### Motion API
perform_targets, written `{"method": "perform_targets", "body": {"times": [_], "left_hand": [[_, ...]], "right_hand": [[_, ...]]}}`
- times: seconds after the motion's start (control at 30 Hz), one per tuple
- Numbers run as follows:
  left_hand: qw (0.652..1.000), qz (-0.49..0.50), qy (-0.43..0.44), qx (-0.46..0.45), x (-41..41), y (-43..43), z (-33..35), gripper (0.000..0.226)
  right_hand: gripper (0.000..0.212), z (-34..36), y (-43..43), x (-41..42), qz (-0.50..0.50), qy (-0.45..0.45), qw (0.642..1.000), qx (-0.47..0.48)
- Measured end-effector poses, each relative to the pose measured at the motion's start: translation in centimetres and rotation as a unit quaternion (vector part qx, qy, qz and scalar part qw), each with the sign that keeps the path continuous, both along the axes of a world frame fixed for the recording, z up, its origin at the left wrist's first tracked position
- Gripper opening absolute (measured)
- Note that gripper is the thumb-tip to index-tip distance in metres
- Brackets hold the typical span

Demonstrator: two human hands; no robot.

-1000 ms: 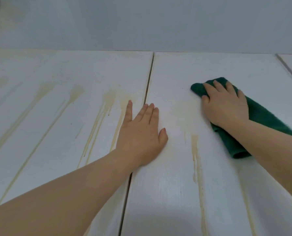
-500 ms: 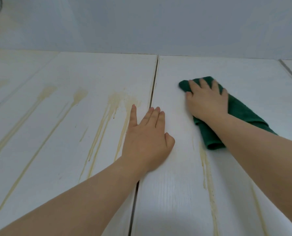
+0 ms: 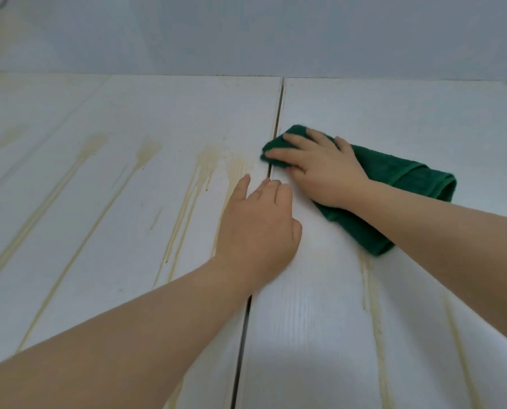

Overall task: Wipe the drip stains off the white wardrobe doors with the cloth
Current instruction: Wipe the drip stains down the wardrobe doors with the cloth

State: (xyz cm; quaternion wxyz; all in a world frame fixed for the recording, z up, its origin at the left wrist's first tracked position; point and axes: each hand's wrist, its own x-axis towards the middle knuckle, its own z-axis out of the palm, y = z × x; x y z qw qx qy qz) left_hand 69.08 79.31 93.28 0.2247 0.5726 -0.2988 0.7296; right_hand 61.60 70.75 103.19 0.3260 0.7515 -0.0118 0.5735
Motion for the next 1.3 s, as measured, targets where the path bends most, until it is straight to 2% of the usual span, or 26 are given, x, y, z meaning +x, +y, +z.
{"method": "perform_targets", "body": {"times": [0.07,0.13,0.23,0.3,0.4,0.47,0.53,0.63,0.7,0.73,0.77,0.87,0.93,1.03,1.13,1.2,1.23,1.3], "left_hand": [[0.998,-0.011,0.051,0.040,-0.3,1.2,0.3,0.040],[0.993,-0.046,0.091,0.056,-0.3,2.6,0.7,0.036],[0.991,-0.102,0.085,0.004,-0.2,4.8,1.1,0.042],[0.986,-0.136,0.086,-0.047,0.0,5.8,1.4,0.042],[0.983,-0.152,0.078,-0.065,-0.3,6.2,1.6,0.042],[0.983,-0.162,0.059,-0.058,-0.7,6.3,1.4,0.042],[0.985,-0.160,0.040,-0.048,-0.8,6.4,1.2,0.042],[0.988,-0.145,0.046,-0.022,-0.8,6.2,1.2,0.042],[0.990,-0.129,0.054,-0.004,-0.9,5.6,1.2,0.051],[0.992,-0.119,0.049,0.007,-0.9,5.4,1.2,0.056],[0.992,-0.116,0.048,0.020,-1.0,5.2,1.1,0.058],[0.989,-0.126,0.039,0.065,-1.1,3.9,0.6,0.058],[0.988,-0.127,0.028,0.086,-1.5,3.3,0.3,0.055],[0.987,-0.095,0.034,0.125,-1.7,2.5,0.1,0.050],[0.988,-0.059,0.044,0.135,-1.4,2.3,-0.3,0.065],[0.986,-0.022,0.071,0.146,-1.4,1.7,-0.6,0.071],[0.985,-0.016,0.084,0.149,-1.5,1.3,-0.8,0.072],[0.985,-0.026,0.093,0.146,-1.9,0.7,-0.9,0.074]], "right_hand": [[0.044,-0.9,-0.8,-1.1,-0.008,0.039,0.999,-0.030],[0.044,-0.6,-1.0,-1.0,-0.012,0.026,1.000,-0.011],[0.044,0.5,0.6,0.9,0.003,-0.038,0.997,0.060],[0.043,-0.3,1.8,1.7,0.010,-0.031,0.997,0.065],[0.042,-4.0,0.8,0.5,0.015,0.048,0.999,-0.003],[0.055,-6.8,-0.5,-1.0,-0.006,0.097,0.992,-0.083],[0.064,-6.8,-1.6,-2.0,-0.036,0.115,0.986,-0.114],[0.047,-2.7,-2.0,-2.0,-0.006,0.038,0.999,-0.016],[0.047,-1.6,-1.4,-1.4,0.012,-0.027,0.998,0.054],[0.047,-1.9,-1.3,-1.1,0.010,-0.037,0.998,0.058],[0.046,-3.0,-1.2,-1.0,0.007,-0.026,0.999,0.038],[0.051,-7.5,-2.9,-1.8,0.011,0.079,0.991,-0.107],[0.058,-7.1,-4.6,-3.7,0.006,0.103,0.987,-0.125],[0.049,-4.7,-8.3,-6.7,-0.017,0.019,1.000,-0.012],[0.044,-4.7,-8.2,-7.0,0.028,-0.091,0.989,0.113],[0.045,-7.4,-6.2,-5.3,0.036,-0.115,0.980,0.158],[0.044,-9.2,-5.5,-4.2,0.035,-0.103,0.986,0.127],[0.044,-12.5,-5.2,-3.4,0.049,-0.023,0.998,-0.014]]}}
